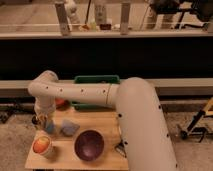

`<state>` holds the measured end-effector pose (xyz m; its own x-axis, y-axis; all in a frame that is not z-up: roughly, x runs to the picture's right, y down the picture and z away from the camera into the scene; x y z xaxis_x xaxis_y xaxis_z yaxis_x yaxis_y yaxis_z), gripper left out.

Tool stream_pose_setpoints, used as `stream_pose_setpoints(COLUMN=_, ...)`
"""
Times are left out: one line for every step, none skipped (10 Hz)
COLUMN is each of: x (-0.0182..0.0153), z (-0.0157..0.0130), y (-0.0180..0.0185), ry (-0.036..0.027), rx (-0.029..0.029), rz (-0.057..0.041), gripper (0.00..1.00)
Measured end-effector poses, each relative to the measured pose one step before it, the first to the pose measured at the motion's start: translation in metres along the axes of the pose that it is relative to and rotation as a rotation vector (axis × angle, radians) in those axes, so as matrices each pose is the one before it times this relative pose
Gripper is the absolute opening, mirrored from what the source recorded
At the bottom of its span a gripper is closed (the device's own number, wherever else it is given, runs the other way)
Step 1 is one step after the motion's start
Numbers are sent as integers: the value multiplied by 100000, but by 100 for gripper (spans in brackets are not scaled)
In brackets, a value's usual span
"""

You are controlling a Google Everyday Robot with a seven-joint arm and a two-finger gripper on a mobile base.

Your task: Stack cups on top of each other

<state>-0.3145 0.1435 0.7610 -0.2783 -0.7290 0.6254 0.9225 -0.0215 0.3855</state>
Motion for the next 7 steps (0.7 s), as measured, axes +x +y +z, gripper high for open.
stream_pose_setpoints(x=71, z=-40, y=18, ry=-15, rx=-35, rz=121, gripper=0)
stream_pose_setpoints(x=71, z=8, y=42, ry=-74, rx=-3, rz=177, gripper=0)
stream_pose_setpoints(x=213, z=-129, y=90, ry=223, rx=-241, rz=51, gripper=0)
stream_pose_setpoints(x=158, z=-100, y=16, ry=193, rx=-300, rz=-93, gripper=0)
stream_pose_setpoints(x=72, z=33, y=45, ry=-12, rx=-321, rz=-64, gripper=0)
stream_pose_setpoints(x=92, z=-96, y=105, ry=190, rx=-353, rz=31, gripper=0)
stream_pose_setpoints(x=59, z=-71, y=291, ry=29, rx=-652, rz=204, gripper=0)
